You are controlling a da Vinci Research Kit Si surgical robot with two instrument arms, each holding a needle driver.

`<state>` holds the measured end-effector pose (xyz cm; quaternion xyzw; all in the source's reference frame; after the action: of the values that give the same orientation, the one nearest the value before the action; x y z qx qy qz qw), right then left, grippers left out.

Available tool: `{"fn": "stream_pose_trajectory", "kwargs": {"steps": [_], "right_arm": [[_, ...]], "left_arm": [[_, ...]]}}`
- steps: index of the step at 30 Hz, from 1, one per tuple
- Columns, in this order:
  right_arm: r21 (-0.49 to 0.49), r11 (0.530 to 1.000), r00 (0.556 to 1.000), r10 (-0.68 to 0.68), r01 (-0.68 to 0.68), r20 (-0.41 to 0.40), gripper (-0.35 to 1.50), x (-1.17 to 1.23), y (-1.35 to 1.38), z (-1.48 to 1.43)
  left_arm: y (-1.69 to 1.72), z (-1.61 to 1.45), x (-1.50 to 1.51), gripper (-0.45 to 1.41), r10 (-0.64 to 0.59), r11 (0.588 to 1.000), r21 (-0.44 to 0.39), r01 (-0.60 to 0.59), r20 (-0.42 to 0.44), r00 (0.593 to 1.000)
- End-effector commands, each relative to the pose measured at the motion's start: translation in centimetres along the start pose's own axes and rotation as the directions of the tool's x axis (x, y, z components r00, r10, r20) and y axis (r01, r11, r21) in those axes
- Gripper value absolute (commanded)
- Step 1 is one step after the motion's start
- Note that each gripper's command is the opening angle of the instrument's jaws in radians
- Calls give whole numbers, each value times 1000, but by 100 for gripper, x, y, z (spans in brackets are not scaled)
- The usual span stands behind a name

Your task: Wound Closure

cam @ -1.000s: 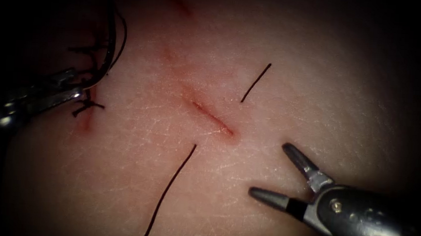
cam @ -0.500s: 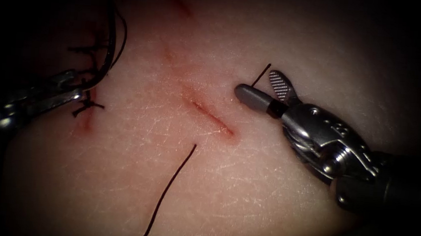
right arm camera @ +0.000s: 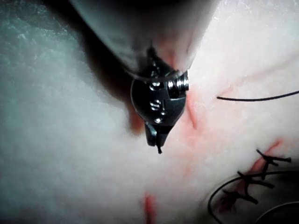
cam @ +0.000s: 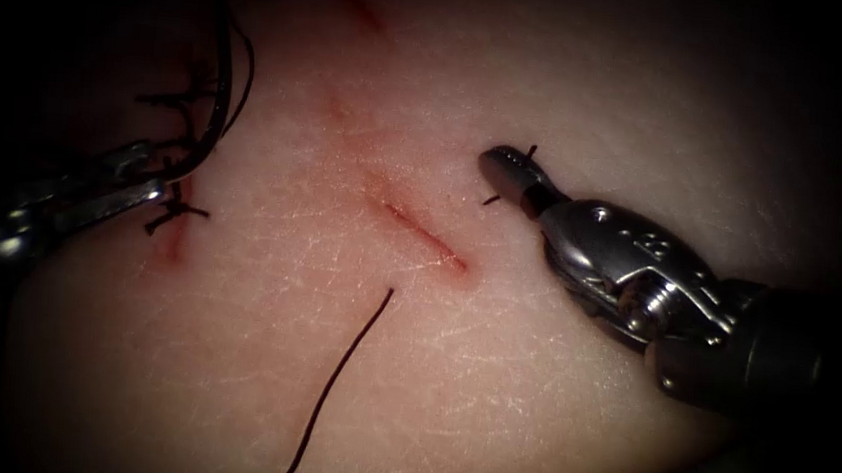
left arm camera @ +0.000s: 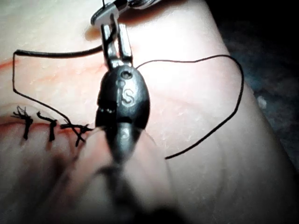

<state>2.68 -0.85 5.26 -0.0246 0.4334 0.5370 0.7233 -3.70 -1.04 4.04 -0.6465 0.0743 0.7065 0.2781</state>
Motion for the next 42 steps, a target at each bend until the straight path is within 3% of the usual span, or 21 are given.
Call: {"fn": "stream_pose_trajectory", "kwargs": {"steps": [1,9,19,32,33,35,36,38,41,42], "right_arm": [[7,1000,1000,-8,8,-15,-35,8,-10,4],[5,1000,999,0,0,-46,-35,36,-16,-7],[13,1000,999,15,-14,-46,-35,50,-18,-8],[39,999,998,23,-21,-51,-35,55,-25,-11],[50,999,998,23,-20,-52,26,54,-25,-12],[54,998,998,22,-19,-52,61,53,-26,-14],[56,998,998,22,-19,-54,79,53,-27,-16],[66,998,998,23,-19,-66,106,50,-29,-23],[81,997,997,24,-18,-75,118,47,-32,-37],[83,996,997,24,-17,-75,118,46,-32,-40]], "left_arm": [[1,9,-3,-45,0,1000,-5,0,-5,1000],[-8,37,-3,-45,53,999,-12,-53,-18,998],[-33,54,-19,-45,174,984,-32,-174,-10,985],[-45,58,-82,-45,347,937,-34,-347,181,920],[-48,61,-88,-33,382,923,-40,-382,212,900],[-52,63,-92,2,414,908,-43,-417,248,876],[-53,64,-94,7,426,902,-46,-430,270,864],[-56,65,-100,9,441,892,-57,-448,325,837],[-58,65,-107,49,452,886,-92,-455,392,802],[-58,65,-108,79,452,886,-99,-454,404,795]]}}
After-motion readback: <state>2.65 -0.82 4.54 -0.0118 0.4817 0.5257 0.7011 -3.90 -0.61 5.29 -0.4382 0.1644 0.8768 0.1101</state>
